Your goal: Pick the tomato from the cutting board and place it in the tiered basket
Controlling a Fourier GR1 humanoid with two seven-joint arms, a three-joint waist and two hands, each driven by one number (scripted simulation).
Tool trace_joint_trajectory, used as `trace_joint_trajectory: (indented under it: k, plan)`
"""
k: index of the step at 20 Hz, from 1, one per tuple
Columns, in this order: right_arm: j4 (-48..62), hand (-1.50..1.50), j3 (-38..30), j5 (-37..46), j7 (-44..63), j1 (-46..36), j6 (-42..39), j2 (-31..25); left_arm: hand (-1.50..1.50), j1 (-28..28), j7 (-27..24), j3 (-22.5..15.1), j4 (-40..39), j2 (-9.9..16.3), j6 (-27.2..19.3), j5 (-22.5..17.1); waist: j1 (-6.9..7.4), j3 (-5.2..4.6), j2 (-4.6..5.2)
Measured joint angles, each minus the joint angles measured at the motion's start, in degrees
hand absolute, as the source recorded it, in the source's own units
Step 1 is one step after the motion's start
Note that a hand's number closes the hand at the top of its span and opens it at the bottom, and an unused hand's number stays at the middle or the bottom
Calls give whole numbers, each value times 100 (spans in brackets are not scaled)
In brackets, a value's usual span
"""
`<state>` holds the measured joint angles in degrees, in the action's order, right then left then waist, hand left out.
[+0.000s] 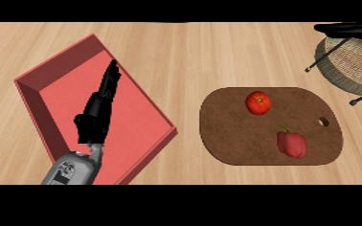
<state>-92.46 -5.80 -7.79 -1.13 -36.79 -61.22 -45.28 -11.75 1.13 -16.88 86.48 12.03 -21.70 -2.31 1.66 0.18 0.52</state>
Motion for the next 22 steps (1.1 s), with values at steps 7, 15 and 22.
trace_joint_trajectory:
  k: [7,15,22]
  plan:
    - [-298,-150,534,1332,-694,325,305,99,0,139,74,68,166,-5,15,76,-45,-7,-15]
    - [-156,-150,1200,2361,-1322,450,759,-266,0,131,94,161,129,-85,73,182,-84,-11,-25]
    - [280,-150,1668,3220,-2169,544,1629,-595,0,111,20,295,23,-153,187,219,-96,-15,-30]
